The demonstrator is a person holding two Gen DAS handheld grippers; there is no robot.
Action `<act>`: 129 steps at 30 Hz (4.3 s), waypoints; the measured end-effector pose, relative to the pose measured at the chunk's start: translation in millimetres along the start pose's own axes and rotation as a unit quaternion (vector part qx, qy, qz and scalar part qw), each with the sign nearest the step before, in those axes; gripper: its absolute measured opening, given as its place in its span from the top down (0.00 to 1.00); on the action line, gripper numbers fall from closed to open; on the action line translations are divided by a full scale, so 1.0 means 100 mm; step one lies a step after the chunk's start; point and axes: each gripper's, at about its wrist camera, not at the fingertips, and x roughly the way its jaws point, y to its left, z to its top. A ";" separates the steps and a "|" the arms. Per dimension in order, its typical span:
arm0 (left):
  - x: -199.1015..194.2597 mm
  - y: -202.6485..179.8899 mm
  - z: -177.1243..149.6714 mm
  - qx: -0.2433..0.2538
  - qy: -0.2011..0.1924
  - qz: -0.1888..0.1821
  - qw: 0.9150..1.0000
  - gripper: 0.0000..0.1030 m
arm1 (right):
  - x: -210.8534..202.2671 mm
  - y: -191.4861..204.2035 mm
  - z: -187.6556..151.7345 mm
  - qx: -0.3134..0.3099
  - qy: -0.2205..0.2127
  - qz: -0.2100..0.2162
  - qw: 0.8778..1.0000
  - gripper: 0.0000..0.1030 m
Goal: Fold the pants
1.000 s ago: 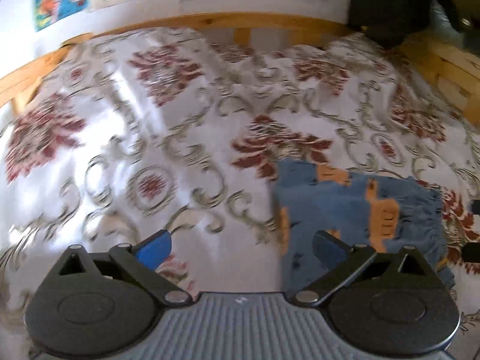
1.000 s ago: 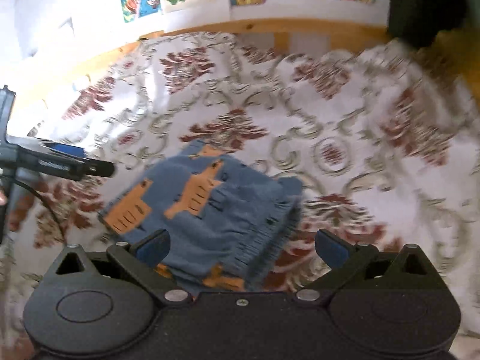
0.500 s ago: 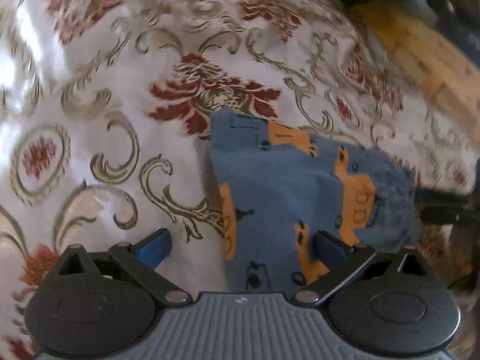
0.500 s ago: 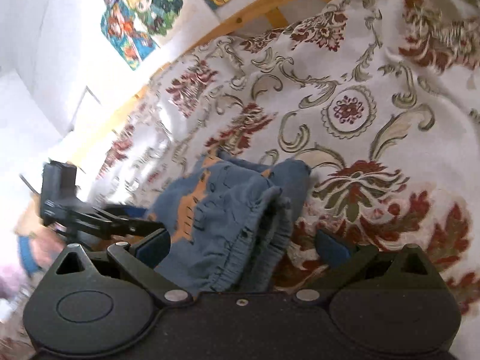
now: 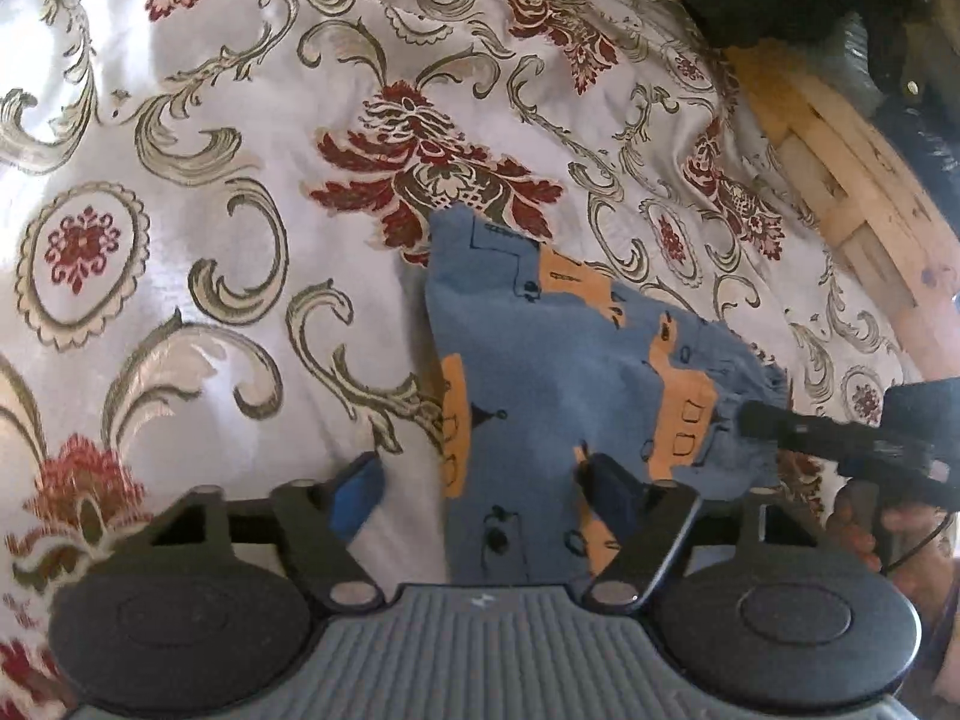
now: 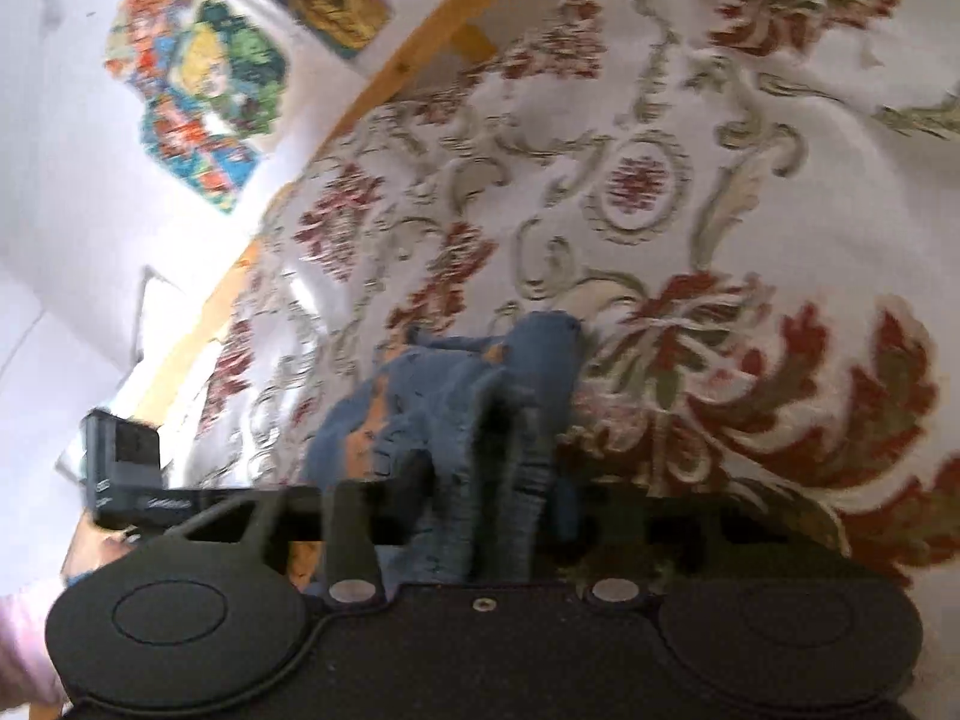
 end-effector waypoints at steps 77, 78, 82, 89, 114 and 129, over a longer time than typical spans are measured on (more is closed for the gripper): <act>-0.13 0.32 0.06 -0.011 -0.122 0.071 0.990 0.34 | 0.88 0.55 0.81 -0.243 0.022 -0.143 0.959 0.38; -0.16 0.30 0.03 -0.007 -0.123 0.079 0.989 0.33 | 0.85 0.56 0.79 -0.247 0.018 -0.149 0.957 0.36; -0.34 0.18 -0.05 -0.016 -0.122 0.118 0.985 0.16 | 0.59 0.69 0.64 -0.265 -0.021 -0.176 0.948 0.24; -0.63 -0.12 -0.27 -0.036 -0.138 0.209 0.967 0.06 | 0.03 1.03 0.28 -0.276 -0.116 -0.180 0.937 0.05; -0.94 -1.22 -0.99 -0.044 -0.245 0.260 0.933 0.00 | -0.79 1.51 -0.74 -0.252 -0.195 -0.209 0.925 0.01; -0.93 -1.48 -1.37 0.058 -0.235 0.291 0.926 0.00 | -0.82 1.50 -0.99 -0.215 -0.152 -0.212 0.941 0.01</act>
